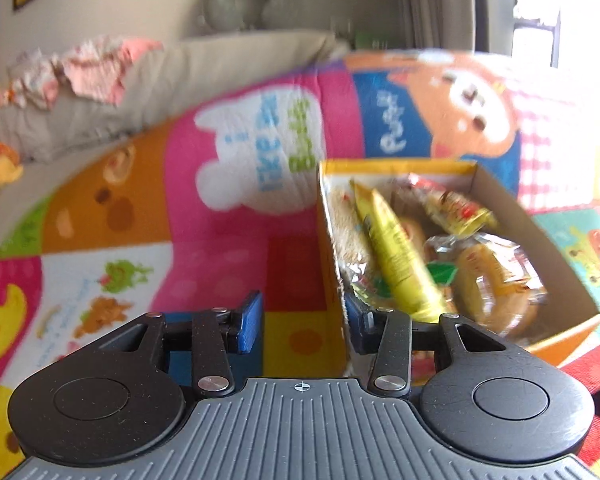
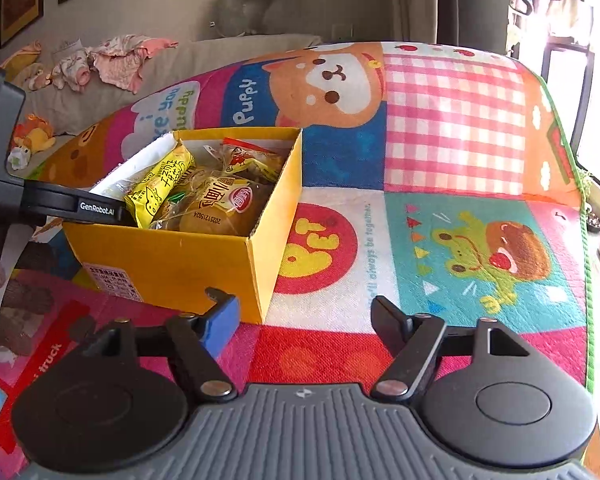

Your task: Organize objects

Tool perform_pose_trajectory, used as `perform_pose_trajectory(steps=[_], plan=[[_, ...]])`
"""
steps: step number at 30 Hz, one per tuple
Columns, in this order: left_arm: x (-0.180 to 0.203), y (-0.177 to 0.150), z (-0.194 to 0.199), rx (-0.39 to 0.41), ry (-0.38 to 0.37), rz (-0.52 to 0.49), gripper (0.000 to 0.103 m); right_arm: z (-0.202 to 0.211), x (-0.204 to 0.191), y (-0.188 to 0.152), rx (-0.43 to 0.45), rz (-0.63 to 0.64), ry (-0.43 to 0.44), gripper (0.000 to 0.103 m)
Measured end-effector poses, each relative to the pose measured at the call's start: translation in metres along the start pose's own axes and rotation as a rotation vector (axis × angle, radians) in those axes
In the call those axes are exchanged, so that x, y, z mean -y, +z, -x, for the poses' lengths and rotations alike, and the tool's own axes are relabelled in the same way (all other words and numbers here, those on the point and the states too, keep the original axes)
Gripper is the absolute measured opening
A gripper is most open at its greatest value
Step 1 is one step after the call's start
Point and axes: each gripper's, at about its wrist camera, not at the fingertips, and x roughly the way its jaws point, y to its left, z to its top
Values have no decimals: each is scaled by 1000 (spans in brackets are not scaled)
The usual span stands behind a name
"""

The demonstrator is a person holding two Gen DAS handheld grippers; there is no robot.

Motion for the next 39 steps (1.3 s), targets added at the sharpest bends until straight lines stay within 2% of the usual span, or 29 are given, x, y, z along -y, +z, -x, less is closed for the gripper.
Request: perform_pose_trajectory(steps=[2, 4, 5, 9, 13, 15, 18, 25, 39], plan=[[3, -7, 34, 82, 27, -18, 48, 17, 5, -10, -18, -27, 3, 87], [8, -21, 69, 151, 15, -35, 47, 33, 7, -22, -46, -43, 13, 94], [11, -32, 85, 156, -15, -46, 47, 43, 8, -31, -55, -49, 17, 103], [20, -86, 125, 63, -91, -33, 48, 72, -6, -68, -72, -15, -2, 103], [34, -133, 132, -53, -113, -27, 48, 78, -20, -94, -63, 51, -88, 103], [45, -145, 129, -61, -98, -48, 49, 75, -16, -100, -72, 29, -96, 103], [59, -151, 130, 1, -59, -90, 49, 70, -4, -97, -94, -54, -71, 103], [50, -149, 122, -15, -104, 13, 49, 69, -13, -100, -83, -40, -89, 103], [52, -149, 122, -16, -94, 21, 49, 58, -24, -96, -44, -22, -91, 103]])
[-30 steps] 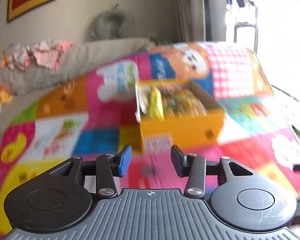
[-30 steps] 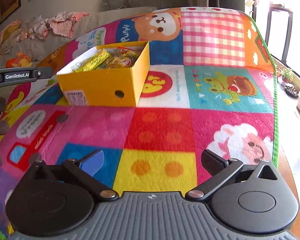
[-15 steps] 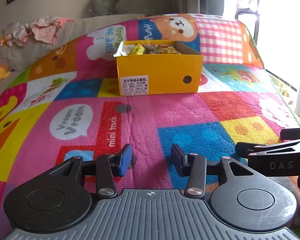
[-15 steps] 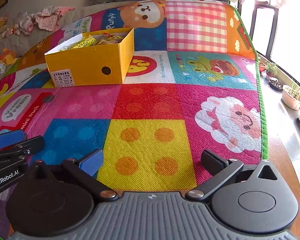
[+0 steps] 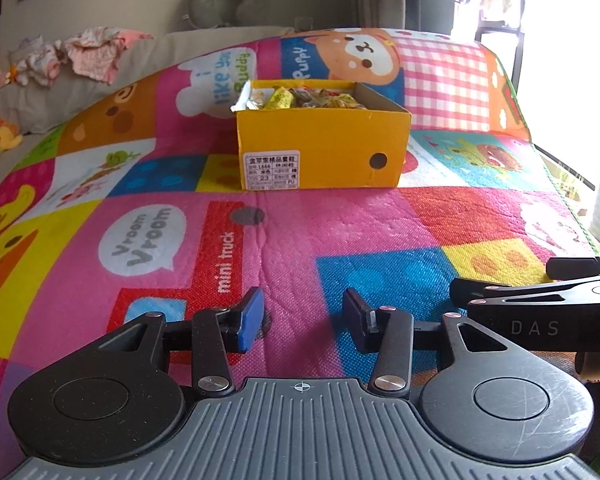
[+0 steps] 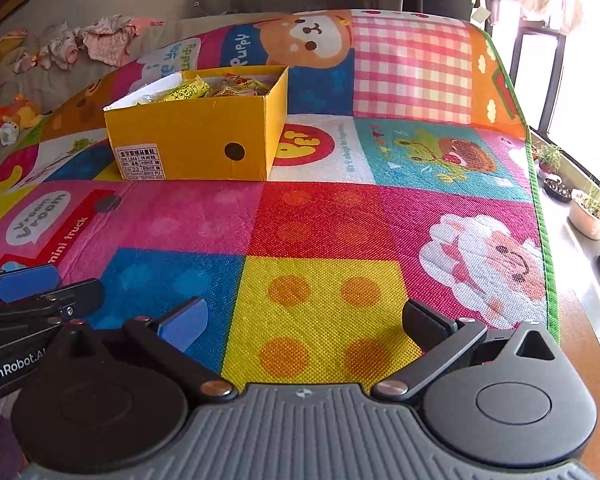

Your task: Organize objects

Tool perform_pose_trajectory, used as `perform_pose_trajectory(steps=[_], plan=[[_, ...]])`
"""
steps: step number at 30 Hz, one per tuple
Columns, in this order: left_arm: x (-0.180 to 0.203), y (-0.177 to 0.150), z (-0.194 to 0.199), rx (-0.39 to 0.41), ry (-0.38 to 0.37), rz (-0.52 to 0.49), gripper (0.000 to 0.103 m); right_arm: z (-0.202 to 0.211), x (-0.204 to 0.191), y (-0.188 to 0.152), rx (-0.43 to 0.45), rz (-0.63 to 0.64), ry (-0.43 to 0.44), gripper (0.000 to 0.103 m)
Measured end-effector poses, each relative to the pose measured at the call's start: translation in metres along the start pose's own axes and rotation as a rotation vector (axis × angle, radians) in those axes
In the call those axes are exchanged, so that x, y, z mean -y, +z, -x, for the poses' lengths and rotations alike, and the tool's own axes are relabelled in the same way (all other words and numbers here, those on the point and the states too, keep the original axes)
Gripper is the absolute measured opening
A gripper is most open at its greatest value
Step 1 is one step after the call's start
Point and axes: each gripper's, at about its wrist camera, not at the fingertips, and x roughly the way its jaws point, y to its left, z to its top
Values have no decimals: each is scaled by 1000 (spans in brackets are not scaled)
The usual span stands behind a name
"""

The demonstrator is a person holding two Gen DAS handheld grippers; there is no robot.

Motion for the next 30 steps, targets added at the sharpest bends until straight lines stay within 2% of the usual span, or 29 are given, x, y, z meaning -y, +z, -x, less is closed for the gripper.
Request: perform_pose_trajectory(steps=[3, 30], plan=[[0, 0, 0, 0, 0, 0, 49, 1, 5, -1, 3, -38, 15, 103], [-4, 0, -1, 2, -17, 25, 49, 2, 3, -4, 11, -30, 0, 103]])
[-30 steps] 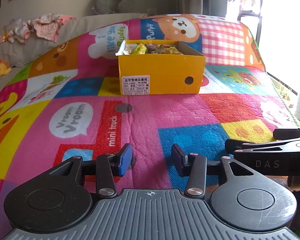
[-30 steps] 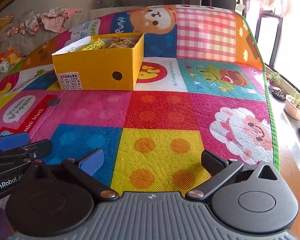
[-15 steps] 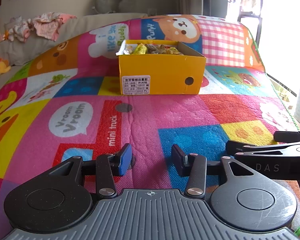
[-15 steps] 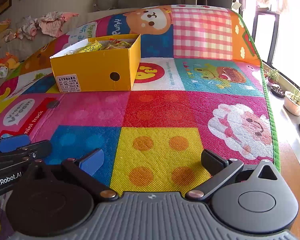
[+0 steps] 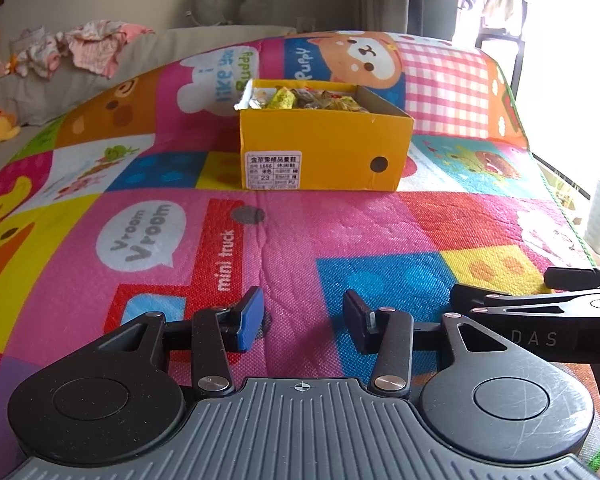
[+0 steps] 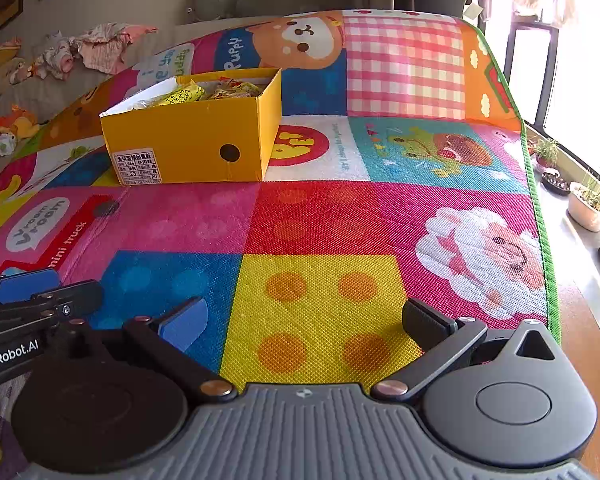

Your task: Organize objects

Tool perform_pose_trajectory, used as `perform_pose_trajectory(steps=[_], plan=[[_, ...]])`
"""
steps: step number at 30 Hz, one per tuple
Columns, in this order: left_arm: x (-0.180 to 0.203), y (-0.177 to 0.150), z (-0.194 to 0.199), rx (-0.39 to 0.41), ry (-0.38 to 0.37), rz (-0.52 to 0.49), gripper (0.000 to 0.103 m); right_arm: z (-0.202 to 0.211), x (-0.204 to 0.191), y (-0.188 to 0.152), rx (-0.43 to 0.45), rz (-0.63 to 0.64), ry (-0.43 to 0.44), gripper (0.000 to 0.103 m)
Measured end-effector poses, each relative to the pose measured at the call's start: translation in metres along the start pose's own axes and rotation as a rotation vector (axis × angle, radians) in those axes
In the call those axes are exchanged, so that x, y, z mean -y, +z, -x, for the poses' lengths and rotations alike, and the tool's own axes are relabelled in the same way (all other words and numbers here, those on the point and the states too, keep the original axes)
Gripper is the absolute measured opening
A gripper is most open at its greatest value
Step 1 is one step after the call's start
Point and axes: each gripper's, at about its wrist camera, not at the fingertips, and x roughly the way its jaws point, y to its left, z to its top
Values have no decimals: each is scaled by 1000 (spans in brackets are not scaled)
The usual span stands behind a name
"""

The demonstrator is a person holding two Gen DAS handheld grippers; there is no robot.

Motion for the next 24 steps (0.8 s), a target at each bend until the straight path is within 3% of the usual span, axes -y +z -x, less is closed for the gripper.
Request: perform_pose_trajectory(steps=[24], plan=[[-2, 0, 0, 3, -16, 23, 49, 0, 0, 0, 0, 0, 0, 103]])
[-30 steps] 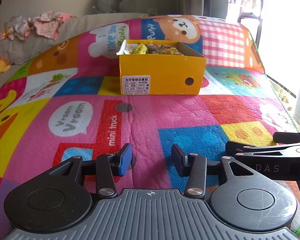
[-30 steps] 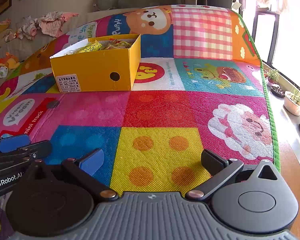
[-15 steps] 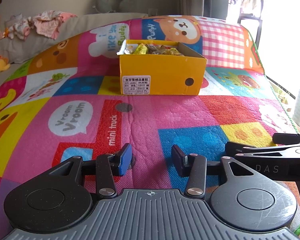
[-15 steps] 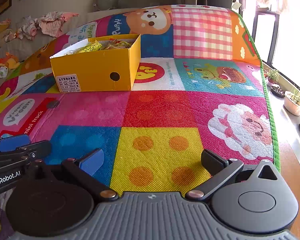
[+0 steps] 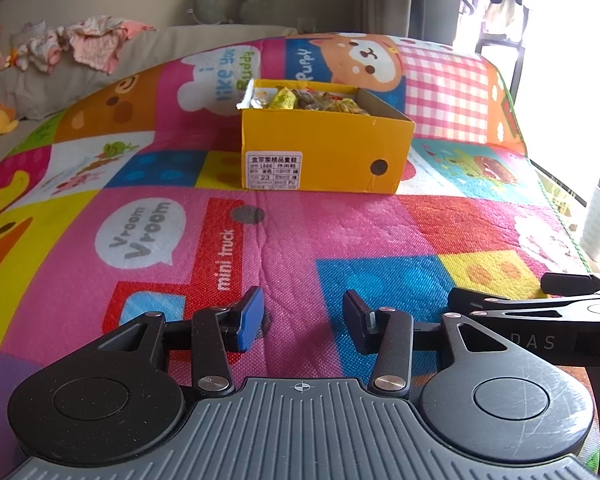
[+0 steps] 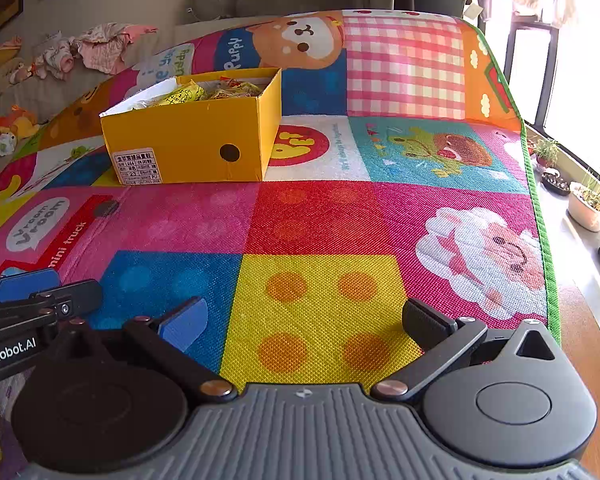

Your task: Organize objects

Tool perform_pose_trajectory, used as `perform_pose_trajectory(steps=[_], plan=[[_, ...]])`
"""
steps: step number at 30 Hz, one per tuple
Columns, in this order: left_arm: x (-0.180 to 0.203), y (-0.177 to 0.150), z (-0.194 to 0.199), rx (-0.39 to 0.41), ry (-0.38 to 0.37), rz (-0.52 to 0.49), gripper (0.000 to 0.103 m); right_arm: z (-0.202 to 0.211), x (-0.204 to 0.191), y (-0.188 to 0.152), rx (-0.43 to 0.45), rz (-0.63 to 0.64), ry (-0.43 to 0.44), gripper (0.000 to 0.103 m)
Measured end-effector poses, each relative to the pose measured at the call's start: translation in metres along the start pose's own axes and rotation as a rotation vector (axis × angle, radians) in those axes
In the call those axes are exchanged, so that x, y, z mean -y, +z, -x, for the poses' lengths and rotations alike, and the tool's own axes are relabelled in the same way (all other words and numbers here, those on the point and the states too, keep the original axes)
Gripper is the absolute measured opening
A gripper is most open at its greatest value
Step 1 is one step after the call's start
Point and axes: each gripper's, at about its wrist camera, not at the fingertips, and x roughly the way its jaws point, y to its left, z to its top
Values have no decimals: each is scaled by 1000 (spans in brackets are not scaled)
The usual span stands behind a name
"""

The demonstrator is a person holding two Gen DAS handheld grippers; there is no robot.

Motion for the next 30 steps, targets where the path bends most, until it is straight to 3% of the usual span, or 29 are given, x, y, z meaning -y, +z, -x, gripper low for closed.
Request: perform_pose_trajectory(steps=[30], plan=[[4, 0, 0, -4, 17, -23, 49, 0, 0, 0, 1, 0, 0, 103]])
